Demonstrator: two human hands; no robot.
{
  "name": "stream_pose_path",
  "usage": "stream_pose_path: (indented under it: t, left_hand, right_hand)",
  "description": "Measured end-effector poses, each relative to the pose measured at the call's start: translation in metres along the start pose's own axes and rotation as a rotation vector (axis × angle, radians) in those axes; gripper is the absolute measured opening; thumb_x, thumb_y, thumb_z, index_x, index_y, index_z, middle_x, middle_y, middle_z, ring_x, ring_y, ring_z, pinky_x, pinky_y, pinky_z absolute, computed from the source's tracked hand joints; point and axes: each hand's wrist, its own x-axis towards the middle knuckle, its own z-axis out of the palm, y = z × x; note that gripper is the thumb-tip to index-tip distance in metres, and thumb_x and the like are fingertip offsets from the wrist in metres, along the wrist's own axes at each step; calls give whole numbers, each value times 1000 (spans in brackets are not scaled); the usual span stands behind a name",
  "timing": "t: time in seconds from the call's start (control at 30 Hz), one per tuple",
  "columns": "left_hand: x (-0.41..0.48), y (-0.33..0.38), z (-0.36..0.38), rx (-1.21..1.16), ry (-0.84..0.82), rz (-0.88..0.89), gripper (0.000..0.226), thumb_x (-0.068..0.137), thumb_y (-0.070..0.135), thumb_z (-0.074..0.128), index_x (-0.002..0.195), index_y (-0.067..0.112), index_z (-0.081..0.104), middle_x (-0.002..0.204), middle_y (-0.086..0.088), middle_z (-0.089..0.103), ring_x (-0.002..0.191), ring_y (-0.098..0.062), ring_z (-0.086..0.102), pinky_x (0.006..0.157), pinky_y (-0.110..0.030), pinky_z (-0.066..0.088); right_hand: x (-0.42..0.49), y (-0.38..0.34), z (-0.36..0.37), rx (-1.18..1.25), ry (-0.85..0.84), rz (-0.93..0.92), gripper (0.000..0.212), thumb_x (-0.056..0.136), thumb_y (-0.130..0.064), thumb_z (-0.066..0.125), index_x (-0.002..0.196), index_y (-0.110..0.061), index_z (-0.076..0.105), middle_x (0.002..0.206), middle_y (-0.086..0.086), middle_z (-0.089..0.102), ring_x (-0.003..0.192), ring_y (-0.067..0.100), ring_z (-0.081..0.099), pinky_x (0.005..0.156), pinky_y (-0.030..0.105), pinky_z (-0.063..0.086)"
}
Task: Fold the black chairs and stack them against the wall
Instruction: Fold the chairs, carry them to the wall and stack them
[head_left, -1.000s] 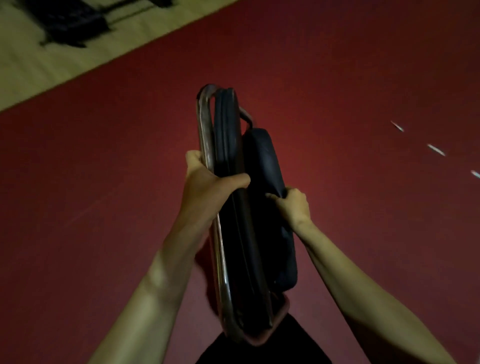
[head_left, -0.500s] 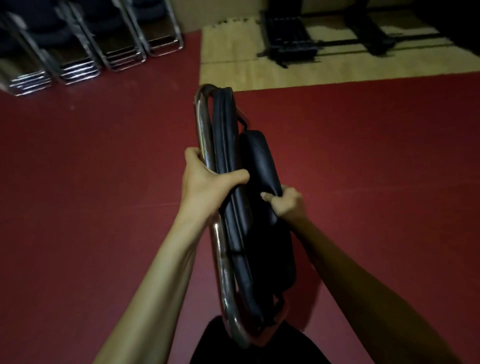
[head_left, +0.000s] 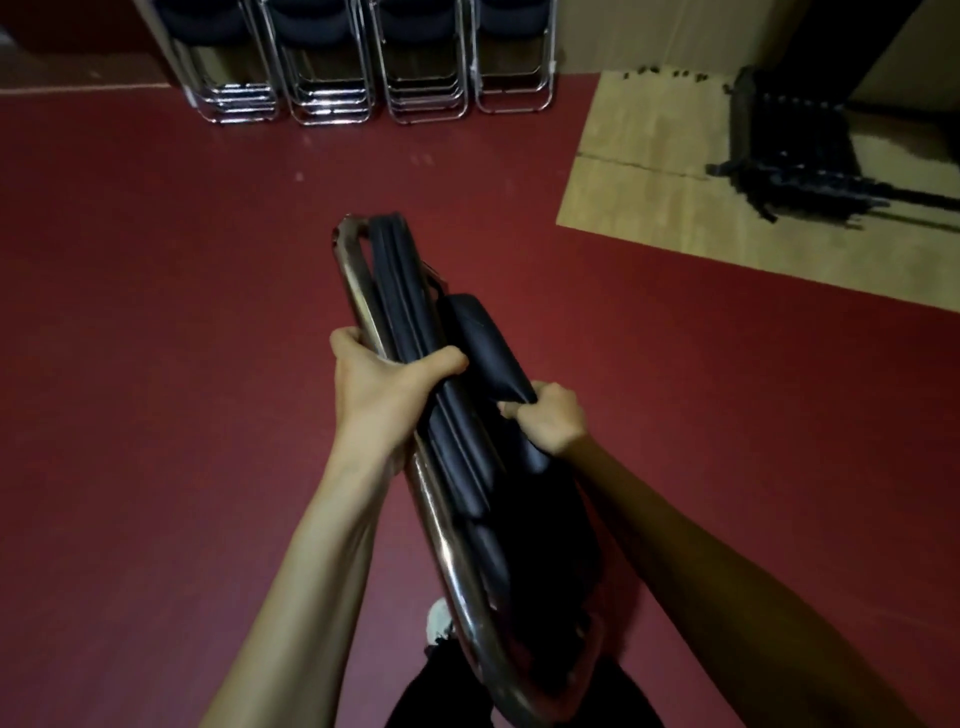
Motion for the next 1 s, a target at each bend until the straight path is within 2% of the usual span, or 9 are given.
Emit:
stream_pose_path:
  t: [0.07,0.2,0.33,0.43,0.53,0.63,0.77,0.87,1.0]
  left_hand:
    - [48,11,3,2,26,-14,68,65,11,85,116,8,40,93,5,58,77,-7,63,55,-16,52]
    - [140,33,15,37,97,-18,72,61,12,86,117,10,41,98,2,60,82,-11,65,68,-27,55]
    - [239,57,46,80,185,-25,70,60,14,87,115,13,43,103,-2,63,87,-17,68,74,-35,58]
    - [313,80,85,88,274,-32,72,59,15,87,116,13,43,105,-3,63,86,-17,68,73,-34,58]
    - [382,112,124,83,338,-36,74,60,16,89,118,11,42,102,-2,63,85,-15,68,72,-32,57]
    - [443,139,152,25,365,-80,80,56,23,92,117,10,43,103,-3,64,86,-17,69,72,-32,57]
    - [528,171,193,-86,276,-95,78,52,38,91,112,7,53,100,-8,69,85,-20,72,73,-39,60]
    - [597,192,232,-177,158,-95,40,72,24,82,100,4,61,73,-1,70,62,-9,69,55,-28,54]
    - [703,211,285,-280,2,-131,23,79,20,75,92,8,60,61,4,64,52,-7,61,50,-24,49]
  right_hand:
    - [44,-32,7,-2,-49,-23,28,83,-26,66,107,-13,69,99,8,71,89,26,66,73,31,52]
    - [138,-82,16,11,-146,-53,22,83,-15,61,102,-7,69,95,10,71,83,26,67,70,34,54]
    - [250,-128,16,30,-231,-71,18,81,-17,60,95,-12,70,85,7,72,73,24,69,71,41,59]
    - [342,-164,4,2,-290,-114,16,81,-24,62,94,-20,70,82,4,71,72,24,68,68,39,59]
    - [425,-207,-19,-52,-326,-153,17,82,-30,63,95,-23,70,82,3,71,71,24,68,57,30,54]
    - [498,-250,-49,-104,-330,-186,17,84,-26,60,98,-22,68,87,3,70,77,25,67,67,34,57]
    - [599,-296,-92,-192,-285,-224,19,83,-30,64,99,-20,67,90,2,69,82,25,66,72,32,54]
    - [678,-324,-127,-259,-253,-223,27,81,-32,69,104,-19,68,94,2,69,87,23,66,74,28,52]
    - [789,-357,-171,-298,-220,-170,23,80,-29,71,100,-19,70,93,2,69,89,21,65,75,26,50]
